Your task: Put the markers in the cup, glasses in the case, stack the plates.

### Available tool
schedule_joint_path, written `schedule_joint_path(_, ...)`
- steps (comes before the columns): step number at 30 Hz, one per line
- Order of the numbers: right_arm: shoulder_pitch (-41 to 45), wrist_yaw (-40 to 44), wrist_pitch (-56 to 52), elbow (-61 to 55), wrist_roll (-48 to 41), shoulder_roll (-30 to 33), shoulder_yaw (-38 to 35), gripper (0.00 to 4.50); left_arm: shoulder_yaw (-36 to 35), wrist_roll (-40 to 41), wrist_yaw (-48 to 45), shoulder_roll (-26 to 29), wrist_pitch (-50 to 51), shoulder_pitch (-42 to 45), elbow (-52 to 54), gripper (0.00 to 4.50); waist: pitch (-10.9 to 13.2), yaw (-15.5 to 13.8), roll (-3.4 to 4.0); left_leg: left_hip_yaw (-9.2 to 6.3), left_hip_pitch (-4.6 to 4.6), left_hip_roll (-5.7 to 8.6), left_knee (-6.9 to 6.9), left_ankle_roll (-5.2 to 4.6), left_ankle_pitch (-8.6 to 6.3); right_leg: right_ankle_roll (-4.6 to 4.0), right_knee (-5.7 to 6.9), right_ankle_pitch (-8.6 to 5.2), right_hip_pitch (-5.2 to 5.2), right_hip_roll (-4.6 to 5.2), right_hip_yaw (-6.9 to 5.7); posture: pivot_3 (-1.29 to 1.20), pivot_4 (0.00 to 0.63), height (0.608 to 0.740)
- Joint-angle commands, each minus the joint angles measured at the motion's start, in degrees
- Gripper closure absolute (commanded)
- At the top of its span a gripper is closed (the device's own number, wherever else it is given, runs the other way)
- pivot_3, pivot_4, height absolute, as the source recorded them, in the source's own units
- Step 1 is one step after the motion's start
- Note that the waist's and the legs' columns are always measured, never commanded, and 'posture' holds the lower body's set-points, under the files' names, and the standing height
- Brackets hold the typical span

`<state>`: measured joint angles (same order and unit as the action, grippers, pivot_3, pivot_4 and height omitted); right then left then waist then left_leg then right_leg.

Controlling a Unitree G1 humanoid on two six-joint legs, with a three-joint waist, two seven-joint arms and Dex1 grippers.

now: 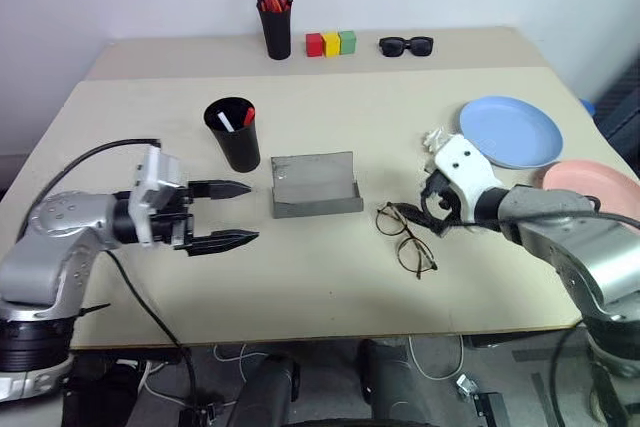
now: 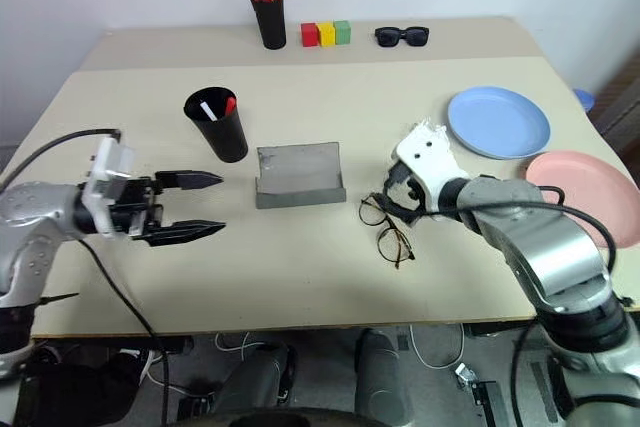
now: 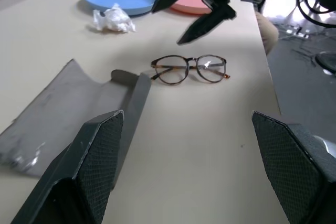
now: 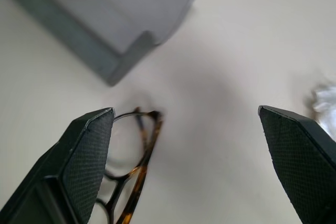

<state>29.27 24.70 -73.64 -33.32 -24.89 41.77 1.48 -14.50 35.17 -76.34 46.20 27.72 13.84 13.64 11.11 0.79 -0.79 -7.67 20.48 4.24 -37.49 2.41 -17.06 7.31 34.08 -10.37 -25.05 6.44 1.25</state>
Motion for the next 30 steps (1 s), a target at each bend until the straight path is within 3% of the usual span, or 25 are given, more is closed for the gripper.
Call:
schedule_joint_path(1, 3.2, -1.6, -11.8, -1.7, -1.4, -0.6, -0.8, 0.00, -3.4, 2.2, -1.0, 1.4, -2.1, -0.9, 0.3, 0.51, 0.0, -0.2, 0.00, 0.00, 0.00, 0.00, 0.02, 0.00, 0.00, 0.00, 0.00, 0.00, 0.00, 0.00, -0.01, 0.00, 0.150, 0.740)
schedule_joint_path(5, 4.6, -1.7, -18.6, -1.7, -4.4, -2.1, -1.5, 0.00, -3.4, 2.5, 0.1, 0.7, -3.1, -0.5, -0.1, 0.51, 0.0, -0.3, -0.02, -0.02, 0.03, 0.02, 0.02, -0.01, -0.01, -0.01, -0.06, 0.00, 0.01, 0.01, -0.03, 0.00, 0.150, 0.740)
schedule_joint_path(19, 2.0, -10.4, -18.9, 2.9, -14.1, -1.1, -0.6, 0.00, -0.9, 2.7, 3.5, -1.3, -4.6, -0.9, 2.3, 0.51, 0.0, -0.1, -0.01, 0.02, 0.00, 0.01, 0.05, -0.02, -0.01, 0.03, -0.06, 0.01, 0.01, 0.00, -0.03, 0.00, 0.150, 0.740)
schedule_joint_path(22, 1.8, -11.5, -18.9, 3.0, -15.4, 0.3, 0.8, 0.82, -0.5, 2.5, 4.0, -1.4, -5.3, -1.2, 2.5, 0.44, 0.0, -0.1, -0.01, 0.02, 0.00, 0.01, 0.06, -0.02, -0.01, 0.03, -0.06, 0.01, 0.00, 0.00, -0.02, 0.00, 0.150, 0.740)
schedule_joint_path(25, 2.0, -12.4, -18.9, 3.2, -16.9, 0.7, 0.9, 2.27, -0.4, 2.6, 4.2, -1.2, -5.7, -1.4, 2.4, 0.44, 0.0, 0.0, -0.01, 0.02, 0.00, 0.01, 0.06, -0.03, -0.02, 0.03, -0.06, 0.01, 0.01, 0.00, -0.03, 0.00, 0.150, 0.740)
schedule_joint_path(30, 2.7, -13.7, -18.9, 3.8, -19.3, 1.3, 0.9, 2.27, -0.1, 2.3, 4.4, -1.0, -6.0, -1.3, 2.2, 0.44, 0.0, -0.1, -0.01, 0.02, 0.00, 0.01, 0.06, -0.03, -0.02, 0.03, -0.07, 0.01, 0.01, 0.00, -0.03, 0.00, 0.150, 0.740)
